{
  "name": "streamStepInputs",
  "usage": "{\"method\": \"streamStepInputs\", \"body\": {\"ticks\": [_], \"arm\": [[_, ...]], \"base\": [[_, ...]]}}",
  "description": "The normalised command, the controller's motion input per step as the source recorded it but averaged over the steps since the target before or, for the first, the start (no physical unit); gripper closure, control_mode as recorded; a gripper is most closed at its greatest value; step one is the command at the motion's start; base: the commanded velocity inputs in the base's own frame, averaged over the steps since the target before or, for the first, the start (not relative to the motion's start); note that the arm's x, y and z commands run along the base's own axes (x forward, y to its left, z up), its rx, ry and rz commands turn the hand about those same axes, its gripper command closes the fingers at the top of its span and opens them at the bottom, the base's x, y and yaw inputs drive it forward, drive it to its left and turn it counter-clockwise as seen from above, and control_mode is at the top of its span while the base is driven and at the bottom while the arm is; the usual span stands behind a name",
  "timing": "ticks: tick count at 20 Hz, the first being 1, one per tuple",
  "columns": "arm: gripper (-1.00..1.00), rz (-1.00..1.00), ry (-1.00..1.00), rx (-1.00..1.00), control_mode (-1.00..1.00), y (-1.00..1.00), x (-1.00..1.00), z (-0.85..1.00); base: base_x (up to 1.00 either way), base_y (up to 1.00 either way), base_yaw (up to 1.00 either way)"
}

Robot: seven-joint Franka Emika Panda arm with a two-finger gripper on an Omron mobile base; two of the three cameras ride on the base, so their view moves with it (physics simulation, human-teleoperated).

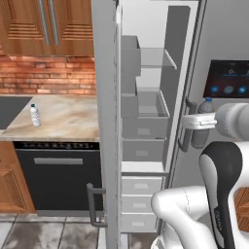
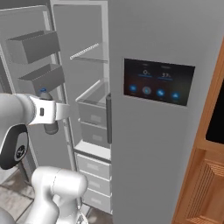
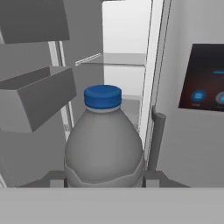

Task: Take the bottled waters from the counter and place them in the freezer to freeze. Close the freezer door after placing the bottles.

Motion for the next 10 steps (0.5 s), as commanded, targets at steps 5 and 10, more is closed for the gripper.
{"method": "streamStepInputs", "body": {"ticks": [5,10], "arm": [[1.0,0.0,0.0,0.0,1.0,0.0,0.0,0.0],[1.0,0.0,0.0,0.0,1.0,0.0,0.0,0.0]], "base": [[0.31,0.0,0.0],[0.13,0.0,0.0]]}}
